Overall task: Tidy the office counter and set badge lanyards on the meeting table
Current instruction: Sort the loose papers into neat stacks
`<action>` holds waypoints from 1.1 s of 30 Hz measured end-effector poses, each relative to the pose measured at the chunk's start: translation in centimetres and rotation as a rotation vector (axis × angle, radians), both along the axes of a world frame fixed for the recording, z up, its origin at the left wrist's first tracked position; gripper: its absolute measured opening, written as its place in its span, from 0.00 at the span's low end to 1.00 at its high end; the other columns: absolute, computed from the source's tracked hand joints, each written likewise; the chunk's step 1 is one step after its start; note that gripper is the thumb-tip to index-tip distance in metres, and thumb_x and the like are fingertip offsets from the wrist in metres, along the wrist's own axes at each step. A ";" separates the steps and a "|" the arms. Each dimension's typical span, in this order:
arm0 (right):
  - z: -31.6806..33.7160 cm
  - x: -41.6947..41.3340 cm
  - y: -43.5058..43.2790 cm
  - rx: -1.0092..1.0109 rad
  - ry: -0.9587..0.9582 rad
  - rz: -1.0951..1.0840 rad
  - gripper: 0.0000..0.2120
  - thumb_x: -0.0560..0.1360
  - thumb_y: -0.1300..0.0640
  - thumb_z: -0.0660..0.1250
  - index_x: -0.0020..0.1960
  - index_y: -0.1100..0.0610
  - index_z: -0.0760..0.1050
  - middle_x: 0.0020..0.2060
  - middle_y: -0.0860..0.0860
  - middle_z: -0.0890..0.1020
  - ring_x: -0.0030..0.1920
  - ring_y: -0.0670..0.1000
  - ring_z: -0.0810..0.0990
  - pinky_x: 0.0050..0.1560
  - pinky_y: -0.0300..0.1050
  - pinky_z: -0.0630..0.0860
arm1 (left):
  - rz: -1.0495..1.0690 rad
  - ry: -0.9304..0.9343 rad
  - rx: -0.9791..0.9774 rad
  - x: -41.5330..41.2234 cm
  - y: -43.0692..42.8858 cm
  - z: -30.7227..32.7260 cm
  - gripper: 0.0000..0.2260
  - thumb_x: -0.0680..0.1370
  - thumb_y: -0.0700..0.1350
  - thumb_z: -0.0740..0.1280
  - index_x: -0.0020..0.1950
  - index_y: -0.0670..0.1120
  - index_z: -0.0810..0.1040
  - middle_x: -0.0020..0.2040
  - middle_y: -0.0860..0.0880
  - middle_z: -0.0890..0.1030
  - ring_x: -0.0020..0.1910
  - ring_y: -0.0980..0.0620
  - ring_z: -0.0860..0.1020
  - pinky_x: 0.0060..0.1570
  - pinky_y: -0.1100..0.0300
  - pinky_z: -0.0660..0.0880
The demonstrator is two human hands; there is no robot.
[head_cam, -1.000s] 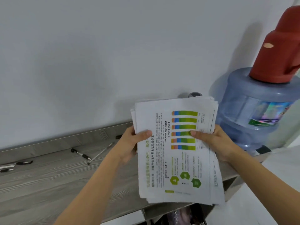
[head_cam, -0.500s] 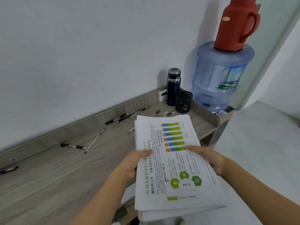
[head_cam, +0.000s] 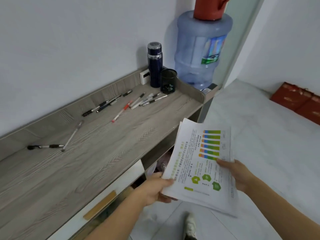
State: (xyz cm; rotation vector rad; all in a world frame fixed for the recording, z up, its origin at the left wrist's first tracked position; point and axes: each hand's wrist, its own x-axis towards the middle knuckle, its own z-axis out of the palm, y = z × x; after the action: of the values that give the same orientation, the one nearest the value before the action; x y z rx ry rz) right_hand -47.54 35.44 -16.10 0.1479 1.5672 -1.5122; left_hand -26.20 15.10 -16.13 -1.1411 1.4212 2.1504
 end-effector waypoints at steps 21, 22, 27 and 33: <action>-11.3 -3.9 -21.5 0.113 -0.247 -0.193 0.21 0.69 0.52 0.78 0.59 0.56 0.76 0.52 0.55 0.83 0.49 0.58 0.84 0.52 0.57 0.79 | -0.113 -0.344 -1.663 3.3 -11.2 -2.4 0.22 0.80 0.52 0.52 0.67 0.42 0.72 0.68 0.41 0.72 0.67 0.42 0.70 0.65 0.45 0.69; -11.9 -3.8 -21.9 0.140 -0.270 -0.183 0.20 0.69 0.52 0.78 0.56 0.57 0.76 0.51 0.55 0.83 0.47 0.57 0.83 0.50 0.55 0.80 | -0.116 -0.350 -1.662 3.3 -11.1 -2.3 0.22 0.80 0.52 0.52 0.67 0.42 0.72 0.68 0.41 0.72 0.67 0.41 0.70 0.65 0.45 0.69; -10.5 -3.1 -22.6 0.251 -0.255 0.018 0.17 0.75 0.50 0.71 0.57 0.59 0.72 0.50 0.58 0.79 0.44 0.56 0.80 0.47 0.52 0.80 | -0.120 -0.365 -1.654 3.4 -11.0 -2.2 0.22 0.80 0.52 0.53 0.66 0.42 0.73 0.67 0.41 0.73 0.66 0.41 0.71 0.64 0.45 0.69; -10.9 -4.8 -23.6 0.289 -0.192 0.106 0.05 0.78 0.65 0.64 0.53 0.60 0.72 0.44 0.59 0.76 0.40 0.55 0.77 0.50 0.52 0.79 | -0.117 -0.354 -1.653 3.1 -11.0 -2.1 0.21 0.80 0.51 0.53 0.66 0.42 0.73 0.68 0.42 0.73 0.67 0.42 0.70 0.65 0.46 0.68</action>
State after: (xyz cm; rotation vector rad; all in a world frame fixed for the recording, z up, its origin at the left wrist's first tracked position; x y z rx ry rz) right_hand -52.30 11.84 -27.00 0.3572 1.6034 -1.1492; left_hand -23.05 4.05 -18.28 -1.5577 2.8778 0.2104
